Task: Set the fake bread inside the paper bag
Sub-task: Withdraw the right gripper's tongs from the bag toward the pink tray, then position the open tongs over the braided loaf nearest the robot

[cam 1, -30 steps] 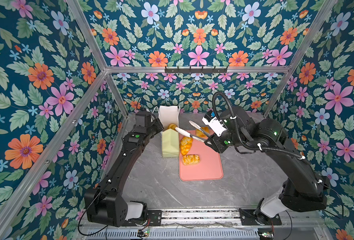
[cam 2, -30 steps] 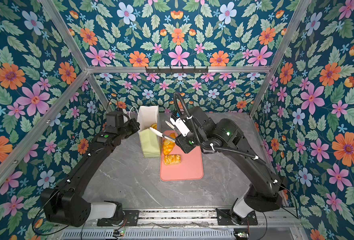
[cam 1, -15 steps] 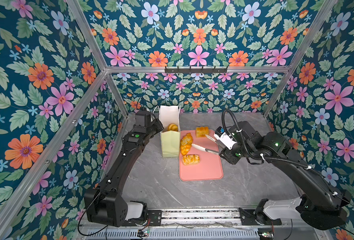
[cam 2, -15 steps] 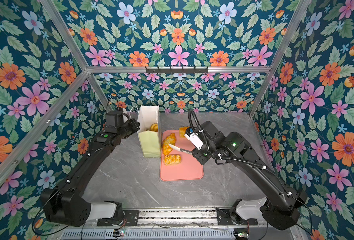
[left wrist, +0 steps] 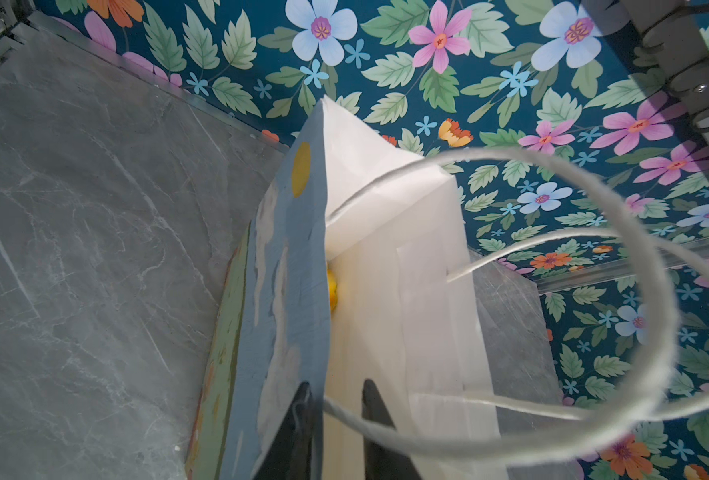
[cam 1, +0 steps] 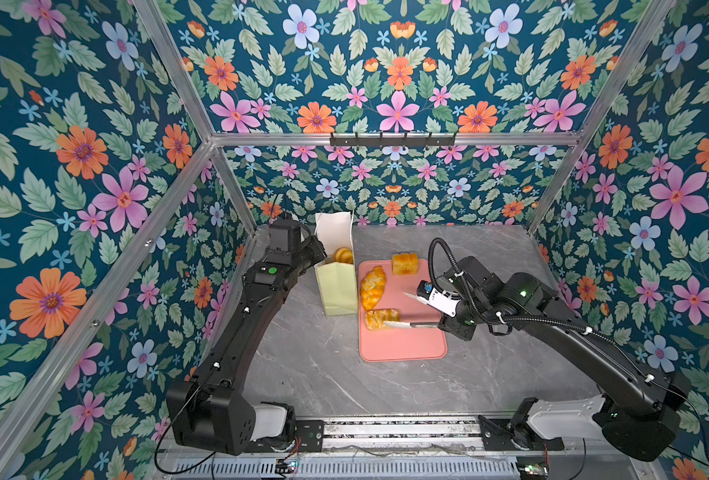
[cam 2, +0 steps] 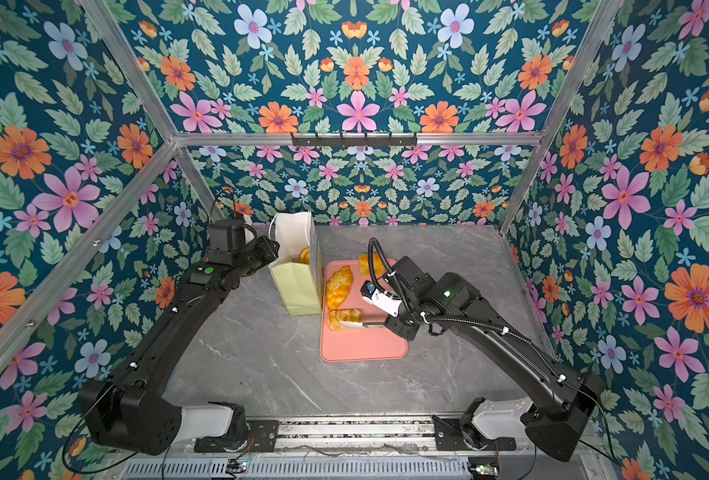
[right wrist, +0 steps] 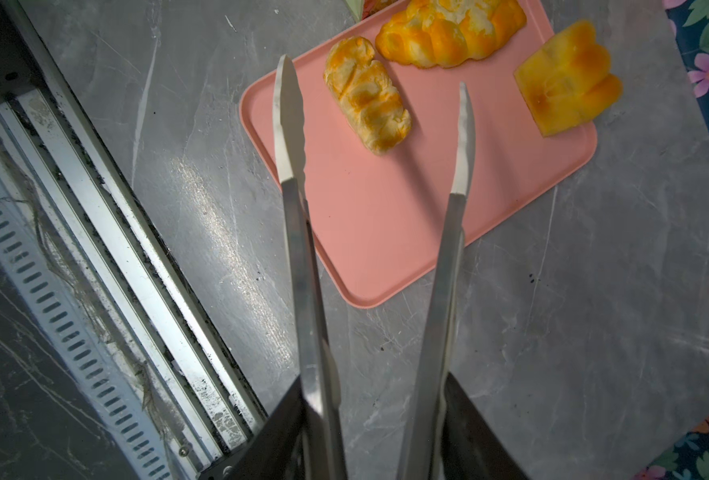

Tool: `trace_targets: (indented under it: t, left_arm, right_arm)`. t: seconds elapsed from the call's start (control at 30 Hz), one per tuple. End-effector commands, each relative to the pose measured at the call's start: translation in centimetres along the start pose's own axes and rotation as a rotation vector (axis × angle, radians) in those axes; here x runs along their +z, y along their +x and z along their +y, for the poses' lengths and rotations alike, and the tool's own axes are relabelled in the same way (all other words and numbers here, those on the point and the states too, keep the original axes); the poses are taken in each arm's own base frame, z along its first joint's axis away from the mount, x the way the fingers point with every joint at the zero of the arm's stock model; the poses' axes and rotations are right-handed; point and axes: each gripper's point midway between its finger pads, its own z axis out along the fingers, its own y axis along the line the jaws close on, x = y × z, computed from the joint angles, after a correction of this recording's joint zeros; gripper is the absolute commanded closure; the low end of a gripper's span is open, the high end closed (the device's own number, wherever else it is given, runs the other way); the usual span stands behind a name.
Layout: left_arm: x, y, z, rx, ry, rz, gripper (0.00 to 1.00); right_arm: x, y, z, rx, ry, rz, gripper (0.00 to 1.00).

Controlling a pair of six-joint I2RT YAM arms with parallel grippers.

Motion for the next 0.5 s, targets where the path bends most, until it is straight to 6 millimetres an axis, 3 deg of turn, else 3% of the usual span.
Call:
trace_targets:
  t: [0.0, 0.33, 0.47]
  left_arm:
    - [-0.3, -0.2, 0.0, 0.015, -0.007, -0.005, 0.77]
    - [-0.3, 0.1, 0.1, 0.017, -0.004, 0.002, 0.77]
    - [-0.1, 0.3, 0.1, 0.017, 0.003, 0.005, 0.77]
  right_arm:
    - [0.6, -0.8, -1.5, -0.096, 0.067, 0.005, 0.53]
    - [3.6, -0.2, -4.0, -0.114, 0.073, 0.084, 0.54]
    - [4.4, -0.1, -4.1, -0.133, 0.059, 0.118, 0.54]
